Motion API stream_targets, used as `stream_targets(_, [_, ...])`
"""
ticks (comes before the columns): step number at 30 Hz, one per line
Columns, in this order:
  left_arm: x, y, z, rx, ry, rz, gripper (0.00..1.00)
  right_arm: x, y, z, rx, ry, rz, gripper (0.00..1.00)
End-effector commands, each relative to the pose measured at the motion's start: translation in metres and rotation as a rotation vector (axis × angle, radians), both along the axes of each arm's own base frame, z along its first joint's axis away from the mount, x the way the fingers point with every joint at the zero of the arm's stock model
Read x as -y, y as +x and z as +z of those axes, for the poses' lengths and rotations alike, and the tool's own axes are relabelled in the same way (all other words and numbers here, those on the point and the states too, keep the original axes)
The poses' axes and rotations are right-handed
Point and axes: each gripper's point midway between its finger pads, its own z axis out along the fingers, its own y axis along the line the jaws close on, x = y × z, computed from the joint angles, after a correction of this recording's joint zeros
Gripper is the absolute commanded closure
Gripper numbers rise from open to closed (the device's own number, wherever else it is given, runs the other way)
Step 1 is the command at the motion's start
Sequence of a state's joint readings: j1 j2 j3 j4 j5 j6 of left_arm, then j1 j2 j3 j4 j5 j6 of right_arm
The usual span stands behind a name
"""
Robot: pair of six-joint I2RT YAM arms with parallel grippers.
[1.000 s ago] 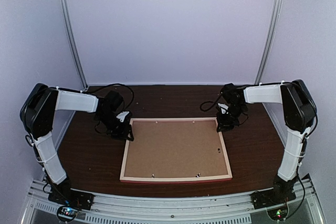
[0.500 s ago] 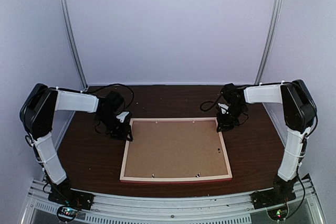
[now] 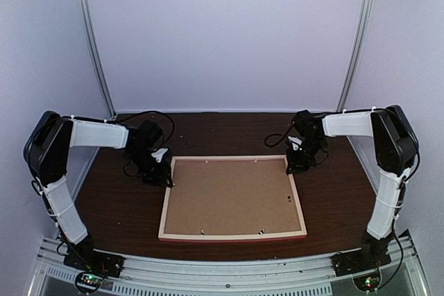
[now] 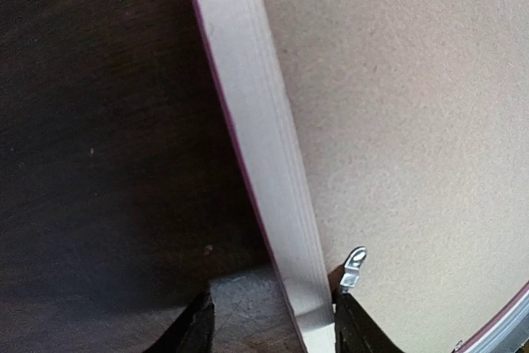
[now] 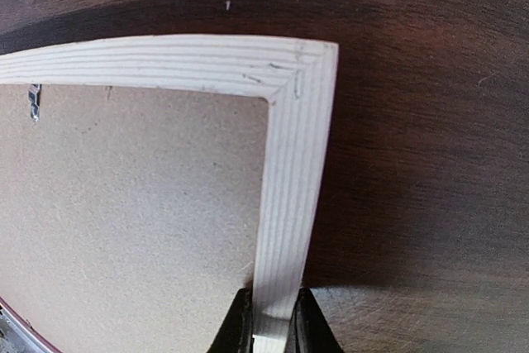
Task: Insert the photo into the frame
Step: Press the fastener onto the backboard.
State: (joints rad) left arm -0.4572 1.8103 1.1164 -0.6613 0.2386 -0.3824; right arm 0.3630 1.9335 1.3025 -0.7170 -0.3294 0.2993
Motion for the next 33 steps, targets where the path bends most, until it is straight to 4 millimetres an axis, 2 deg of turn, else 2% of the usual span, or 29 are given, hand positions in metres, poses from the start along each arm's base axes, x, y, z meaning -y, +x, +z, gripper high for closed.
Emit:
stream_targets(1, [-0.017, -0.004, 0.002, -0.007, 0.046, 0.047, 0.49, 0.004, -0.01, -0.011, -0.026, -0.013, 0.028, 0.89])
stream_targets(12, [-0.021, 0.006, -0.008, -0.008, 0.096, 0.058, 0.5, 0.005, -0.012, -0.011, -0.025, -0.015, 0.032, 0.89])
stream_targets(19, [-0.024, -0.003, -0.024, -0.05, 0.183, 0.03, 0.5, 0.005, -0.012, -0.011, -0.024, -0.015, 0.029, 0.89])
stream_targets(33, [-0.06, -0.032, -0.025, -0.081, 0.406, -0.005, 0.54, 0.004, -0.01, -0.014, -0.028, -0.013, 0.031, 0.89])
